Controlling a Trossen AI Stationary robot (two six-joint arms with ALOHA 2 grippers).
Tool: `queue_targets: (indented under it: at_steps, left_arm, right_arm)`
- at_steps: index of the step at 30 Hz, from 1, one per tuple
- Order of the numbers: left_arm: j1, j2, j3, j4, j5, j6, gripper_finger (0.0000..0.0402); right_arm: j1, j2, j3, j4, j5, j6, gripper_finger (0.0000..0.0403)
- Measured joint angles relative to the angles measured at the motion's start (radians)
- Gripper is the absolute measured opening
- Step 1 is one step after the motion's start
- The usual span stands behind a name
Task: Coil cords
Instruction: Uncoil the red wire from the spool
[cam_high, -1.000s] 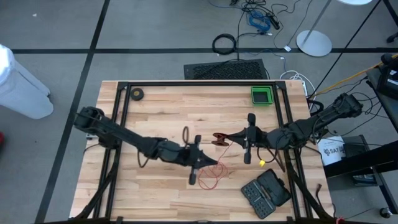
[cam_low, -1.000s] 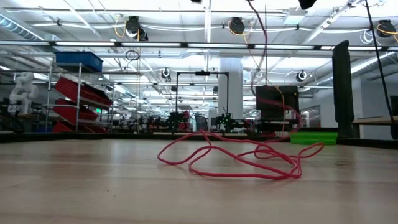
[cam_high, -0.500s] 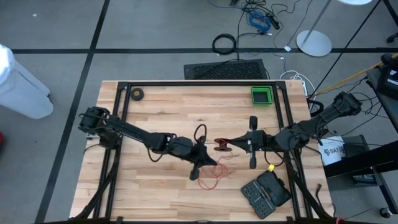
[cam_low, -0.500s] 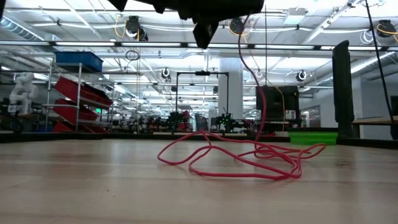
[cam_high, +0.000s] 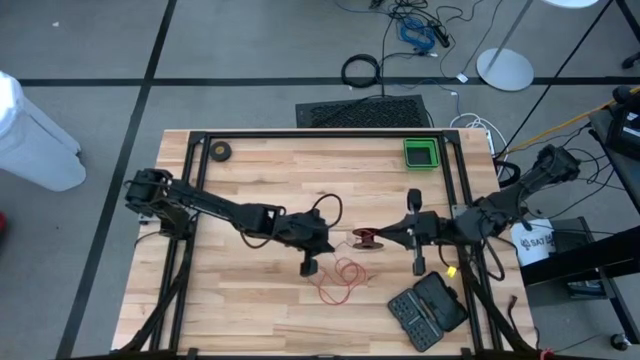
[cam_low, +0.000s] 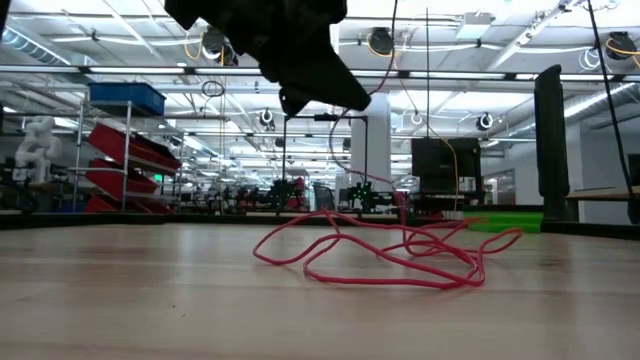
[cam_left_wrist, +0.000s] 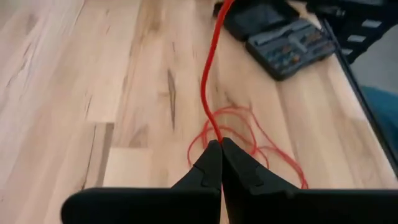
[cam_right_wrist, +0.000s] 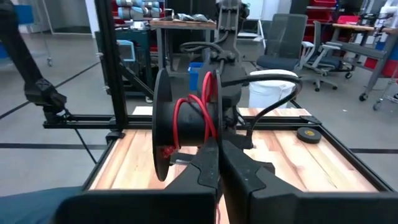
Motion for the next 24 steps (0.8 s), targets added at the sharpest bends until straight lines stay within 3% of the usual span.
queue_targets:
  at_steps: [8,18,24]
  left_arm:
    - [-0.001,-0.026,0.000,-0.117,-0.005,0.000,0.0001]
    - [-0.004,-0.094,0.000,-0.297,-0.139,-0.023,0.0001]
    - [-0.015,-0.146,0.000,-0.368,-0.125,-0.056,0.0002]
  right_arm:
    - [0.024,-0.015,0.000,-0.011,0.000,0.000,0.0000]
    - [0.036,-0.018,0.000,-0.027,0.000,0.000,0.0000]
    - [0.036,-0.019,0.000,-0.036,0.000,0.002,0.0000]
